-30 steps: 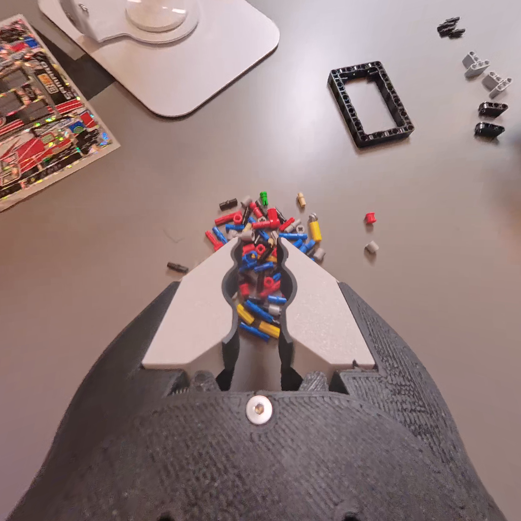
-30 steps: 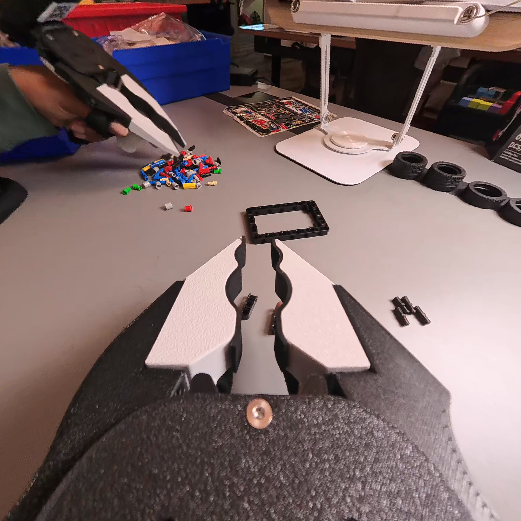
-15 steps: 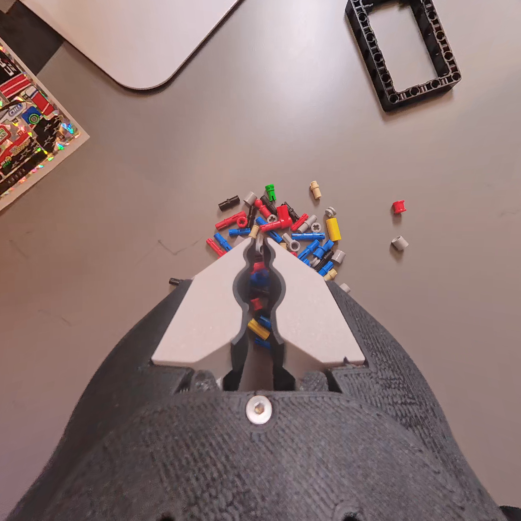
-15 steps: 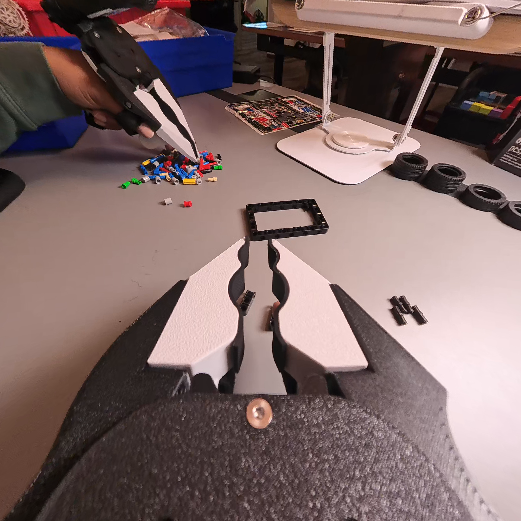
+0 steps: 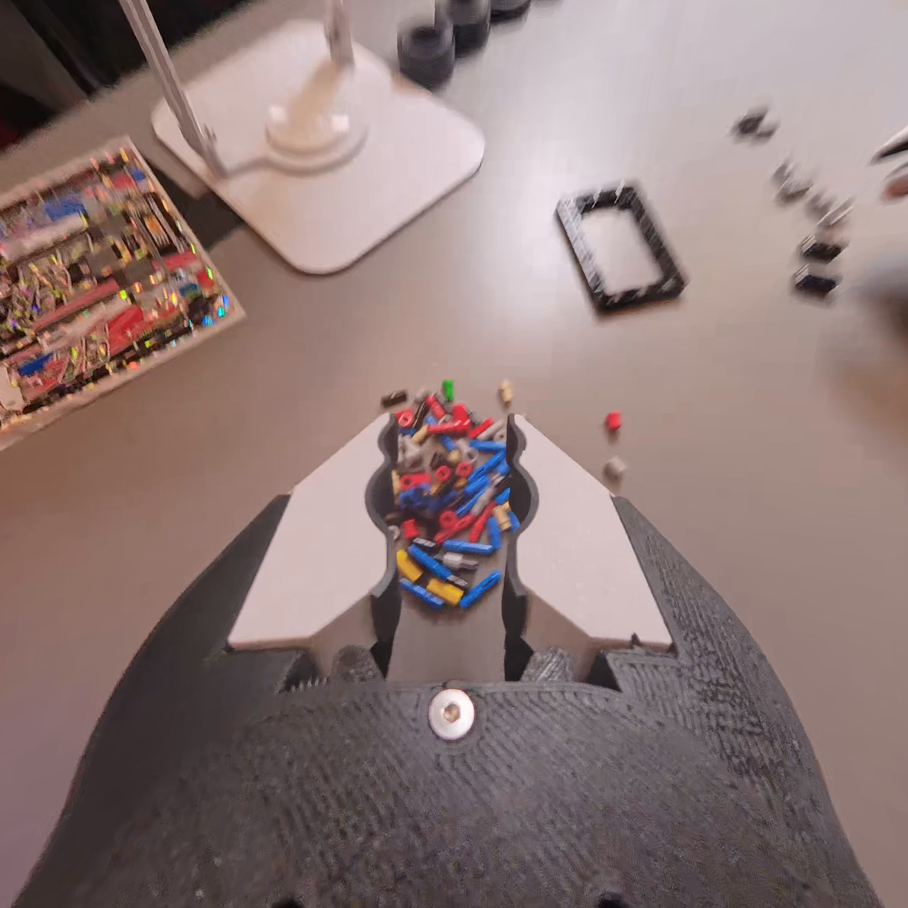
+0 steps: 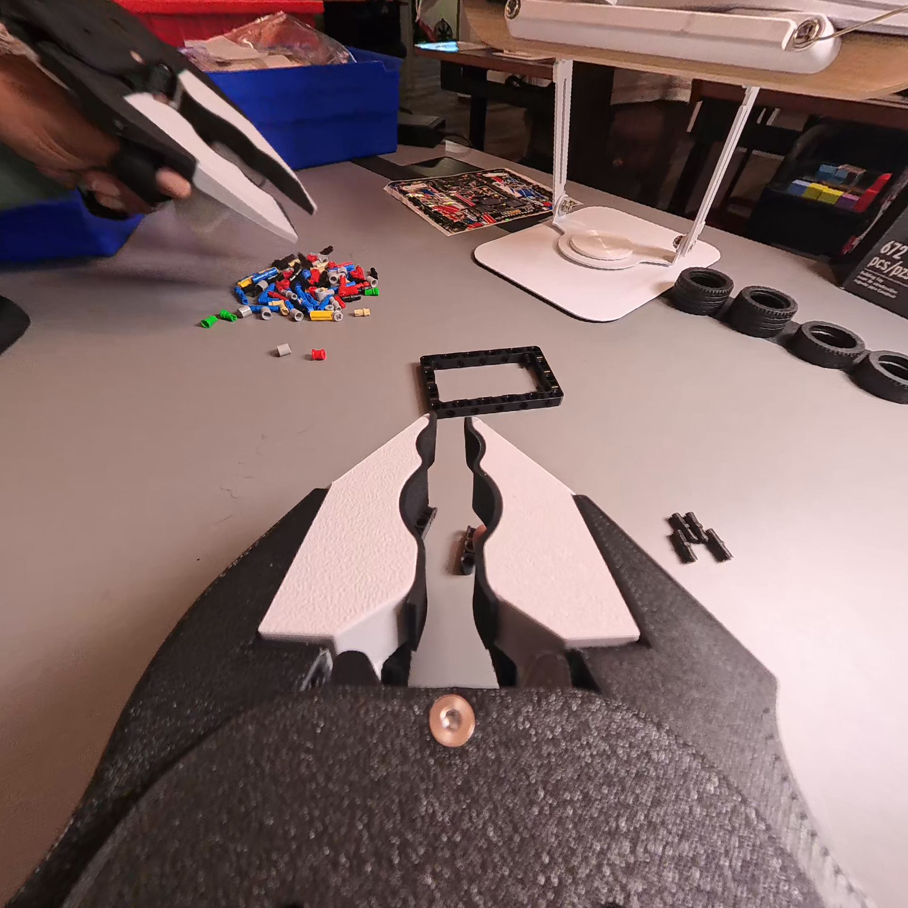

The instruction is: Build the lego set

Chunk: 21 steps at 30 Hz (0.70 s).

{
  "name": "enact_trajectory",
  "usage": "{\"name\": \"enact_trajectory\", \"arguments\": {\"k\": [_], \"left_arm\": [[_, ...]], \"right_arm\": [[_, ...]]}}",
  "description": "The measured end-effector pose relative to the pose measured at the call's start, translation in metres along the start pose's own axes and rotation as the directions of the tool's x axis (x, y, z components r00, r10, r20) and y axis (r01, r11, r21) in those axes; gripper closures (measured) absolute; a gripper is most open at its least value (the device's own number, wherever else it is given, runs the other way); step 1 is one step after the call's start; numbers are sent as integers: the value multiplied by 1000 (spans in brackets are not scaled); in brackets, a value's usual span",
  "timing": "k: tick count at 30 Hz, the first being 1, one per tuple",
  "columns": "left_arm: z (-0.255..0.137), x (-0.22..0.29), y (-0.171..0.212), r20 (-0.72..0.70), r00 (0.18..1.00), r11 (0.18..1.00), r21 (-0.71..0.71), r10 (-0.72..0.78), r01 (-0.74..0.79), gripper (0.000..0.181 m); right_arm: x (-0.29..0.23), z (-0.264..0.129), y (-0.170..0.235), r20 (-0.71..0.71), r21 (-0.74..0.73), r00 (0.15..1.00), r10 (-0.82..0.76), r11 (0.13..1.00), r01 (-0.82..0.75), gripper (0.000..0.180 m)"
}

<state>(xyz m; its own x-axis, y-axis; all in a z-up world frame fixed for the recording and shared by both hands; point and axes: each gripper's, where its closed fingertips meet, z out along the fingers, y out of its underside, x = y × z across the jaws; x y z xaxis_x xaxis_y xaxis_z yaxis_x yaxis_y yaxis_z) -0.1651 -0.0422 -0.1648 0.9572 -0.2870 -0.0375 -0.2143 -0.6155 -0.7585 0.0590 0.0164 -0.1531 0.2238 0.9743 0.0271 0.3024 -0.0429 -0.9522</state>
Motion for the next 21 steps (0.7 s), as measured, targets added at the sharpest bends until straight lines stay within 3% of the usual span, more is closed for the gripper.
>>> {"name": "enact_trajectory", "arguments": {"k": [1, 6, 9, 12, 15, 21], "left_arm": [[-6, 7, -9, -3, 1000, 998, 68, -13, 13, 135], [-28, 62, -26, -84, 993, 948, 299, -85, 106, 126], [-23, 79, -17, -49, 997, 927, 369, -61, 74, 130], [-20, 93, -15, -100, 994, 921, 384, -33, 69, 128], [-25, 87, -21, -68, 998, 898, 439, -3, 33, 133], [-33, 70, -23, -55, 996, 869, 488, -67, 85, 126]], "right_arm": [[1, 0, 0, -2, 2, 1000, 1, 1000, -1, 171], [4, 2, 3, -2, -9, 1000, 27, 1000, -27, 167], [7, 2, 3, -14, -9, 1000, 22, 1000, -23, 165], [10, 1, 2, -32, 2, 999, 15, 1000, -15, 164], [13, 1, -2, -48, 26, 999, 7, 1000, -6, 164], [19, -2, -11, -93, 86, 996, 1, 996, 7, 155]]}}
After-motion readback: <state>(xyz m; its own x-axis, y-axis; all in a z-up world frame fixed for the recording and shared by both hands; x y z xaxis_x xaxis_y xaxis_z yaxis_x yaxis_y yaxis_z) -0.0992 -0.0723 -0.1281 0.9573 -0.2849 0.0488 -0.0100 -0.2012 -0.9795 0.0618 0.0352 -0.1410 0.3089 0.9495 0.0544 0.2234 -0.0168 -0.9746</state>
